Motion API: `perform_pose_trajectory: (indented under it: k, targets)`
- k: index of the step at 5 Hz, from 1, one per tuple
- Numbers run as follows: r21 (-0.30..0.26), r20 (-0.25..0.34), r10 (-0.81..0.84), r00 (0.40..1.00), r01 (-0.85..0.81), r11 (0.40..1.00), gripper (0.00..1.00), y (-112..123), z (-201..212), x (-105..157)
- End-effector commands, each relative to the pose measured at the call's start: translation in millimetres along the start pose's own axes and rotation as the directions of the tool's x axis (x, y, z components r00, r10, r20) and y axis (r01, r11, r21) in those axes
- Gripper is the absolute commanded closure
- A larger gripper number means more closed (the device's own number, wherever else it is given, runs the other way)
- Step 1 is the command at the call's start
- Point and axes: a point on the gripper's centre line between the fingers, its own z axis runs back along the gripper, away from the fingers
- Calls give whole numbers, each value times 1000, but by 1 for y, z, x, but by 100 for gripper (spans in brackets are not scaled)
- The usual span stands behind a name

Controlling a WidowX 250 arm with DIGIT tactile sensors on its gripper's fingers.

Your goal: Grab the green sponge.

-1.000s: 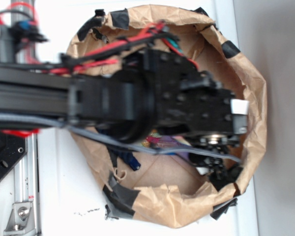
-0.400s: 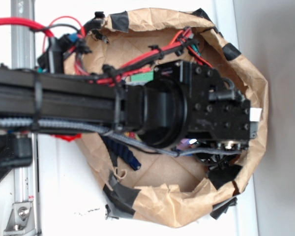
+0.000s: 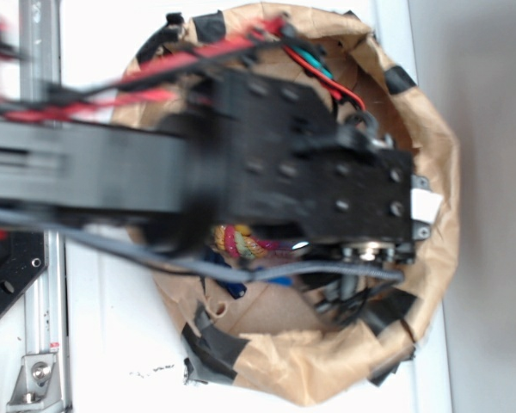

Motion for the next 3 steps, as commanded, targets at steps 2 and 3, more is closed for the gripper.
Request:
perform_pose_trajectory:
  k: [2, 3]
  targets:
    - [100, 54, -228, 972, 221, 970, 100, 19, 92, -21]
    - [115, 56, -215, 975, 207, 971, 100, 21, 89, -19]
